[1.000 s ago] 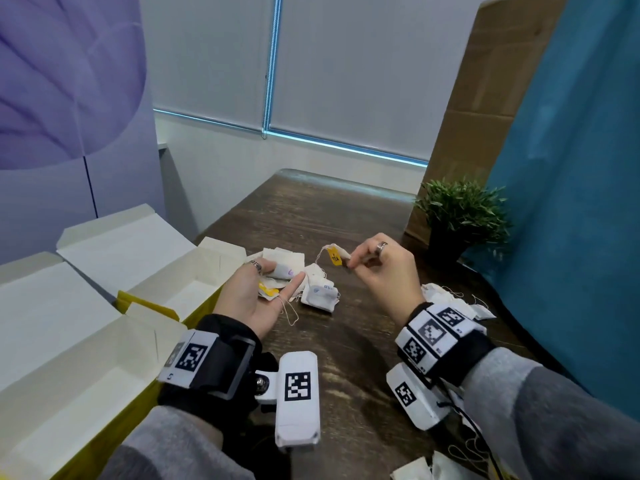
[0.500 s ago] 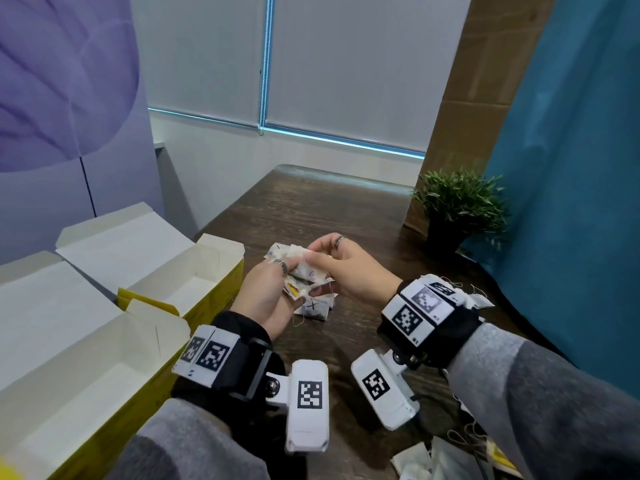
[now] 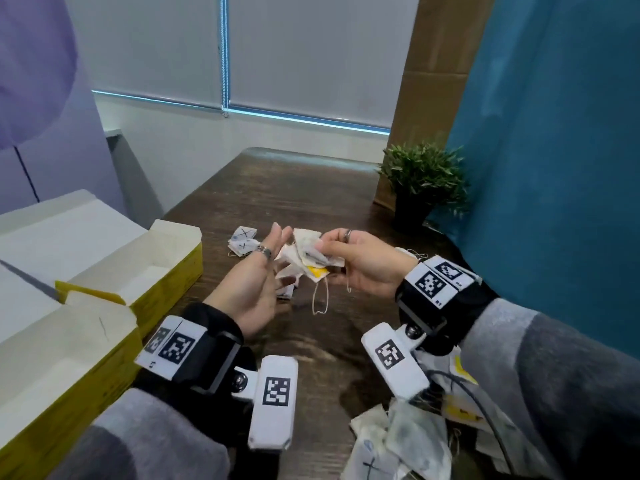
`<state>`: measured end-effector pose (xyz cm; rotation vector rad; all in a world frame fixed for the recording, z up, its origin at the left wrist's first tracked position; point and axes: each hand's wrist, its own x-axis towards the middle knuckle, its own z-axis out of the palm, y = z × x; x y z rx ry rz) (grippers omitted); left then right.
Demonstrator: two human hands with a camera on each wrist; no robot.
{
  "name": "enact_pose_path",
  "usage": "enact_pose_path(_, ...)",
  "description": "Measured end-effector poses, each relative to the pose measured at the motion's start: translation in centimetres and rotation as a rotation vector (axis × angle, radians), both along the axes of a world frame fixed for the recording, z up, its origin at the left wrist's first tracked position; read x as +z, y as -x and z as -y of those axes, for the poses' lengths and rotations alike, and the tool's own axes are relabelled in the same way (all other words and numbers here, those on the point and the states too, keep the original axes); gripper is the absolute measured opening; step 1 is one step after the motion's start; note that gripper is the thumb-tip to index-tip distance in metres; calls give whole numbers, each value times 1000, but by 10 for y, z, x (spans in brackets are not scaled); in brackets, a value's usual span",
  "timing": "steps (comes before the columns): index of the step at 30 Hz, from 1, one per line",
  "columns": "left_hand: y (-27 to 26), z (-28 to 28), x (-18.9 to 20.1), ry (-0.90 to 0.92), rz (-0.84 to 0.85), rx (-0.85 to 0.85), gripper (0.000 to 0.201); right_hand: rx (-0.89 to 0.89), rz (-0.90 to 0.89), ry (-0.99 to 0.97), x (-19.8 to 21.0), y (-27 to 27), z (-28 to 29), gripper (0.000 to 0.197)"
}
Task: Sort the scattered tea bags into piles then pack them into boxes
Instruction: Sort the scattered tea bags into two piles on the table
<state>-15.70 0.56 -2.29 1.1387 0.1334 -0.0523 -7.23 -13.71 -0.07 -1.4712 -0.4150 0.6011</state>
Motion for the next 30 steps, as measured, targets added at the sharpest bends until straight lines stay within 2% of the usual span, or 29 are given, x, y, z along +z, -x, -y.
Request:
enact_pose_path(2,0,0,-2,-102,-59,-1,48,-179,151,165,1,-22,27,21)
enact_pose_path(5,-1,0,-4,-144,-83,12,35,-374,305,441,-4,-55,74,24)
enact_pose_path(8,3,-1,-1,-172,-63,1,29,-427,389,704,-14,-76,107,24)
enact_pose_path(10,8,-3,3,-207,-28,35,23,-446,452,878,-19,-81,118,13)
enact_pose_path(11,11,-2,6,-241,-7,57,20,-434,486,940,-18,-79,120,9)
enact_pose_path(14,20,6,12,-435,18,38,14,-301,601,1123,-5,-64,128,21)
enact_pose_path(16,27,18,18,-660,15,-71,17,-188,641,1223,5,-51,132,22)
enact_pose_path(19,33,37,32,-1062,41,-319,32,-17,631,1370,12,-29,139,12)
enact_pose_path(21,36,50,41,-1233,53,-446,42,115,633,1490,13,-17,143,20)
enact_pose_path(25,44,77,36,-1347,-15,-678,57,307,430,1435,8,4,148,42)
enact_pose_path(27,48,90,25,-1453,-26,-770,60,315,342,1411,3,14,149,44)
enact_pose_path(30,51,103,13,-1578,25,-797,61,307,241,1371,-3,20,149,44)
